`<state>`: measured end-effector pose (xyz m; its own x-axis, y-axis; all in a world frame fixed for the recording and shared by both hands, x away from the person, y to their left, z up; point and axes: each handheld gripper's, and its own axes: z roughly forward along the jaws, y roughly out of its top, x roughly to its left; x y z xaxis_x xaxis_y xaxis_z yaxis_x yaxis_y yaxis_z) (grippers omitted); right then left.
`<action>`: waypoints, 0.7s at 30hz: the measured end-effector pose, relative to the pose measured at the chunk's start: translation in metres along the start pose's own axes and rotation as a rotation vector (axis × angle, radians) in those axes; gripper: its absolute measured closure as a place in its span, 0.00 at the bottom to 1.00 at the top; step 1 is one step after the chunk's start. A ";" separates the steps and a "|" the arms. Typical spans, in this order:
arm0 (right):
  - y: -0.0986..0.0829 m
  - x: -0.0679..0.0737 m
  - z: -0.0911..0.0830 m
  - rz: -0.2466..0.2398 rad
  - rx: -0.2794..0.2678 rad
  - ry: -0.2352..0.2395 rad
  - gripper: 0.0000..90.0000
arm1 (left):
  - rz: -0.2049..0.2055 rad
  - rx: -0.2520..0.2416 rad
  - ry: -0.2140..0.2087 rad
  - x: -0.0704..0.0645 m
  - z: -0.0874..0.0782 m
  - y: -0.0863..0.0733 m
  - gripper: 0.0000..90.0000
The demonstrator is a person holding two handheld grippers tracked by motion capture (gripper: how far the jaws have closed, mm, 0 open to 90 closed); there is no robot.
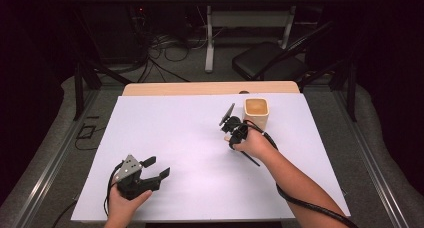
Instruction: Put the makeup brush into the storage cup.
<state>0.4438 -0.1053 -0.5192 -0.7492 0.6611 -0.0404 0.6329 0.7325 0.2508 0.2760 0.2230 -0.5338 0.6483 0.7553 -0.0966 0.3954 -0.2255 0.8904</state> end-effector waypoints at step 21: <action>0.000 -0.003 0.007 0.028 0.019 0.000 0.85 | 0.004 0.008 -0.003 0.000 0.000 0.000 0.35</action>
<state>0.4474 -0.1059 -0.5255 -0.7315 0.6810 -0.0337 0.6568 0.7170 0.2338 0.2760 0.2224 -0.5341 0.6519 0.7524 -0.0943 0.3977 -0.2334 0.8874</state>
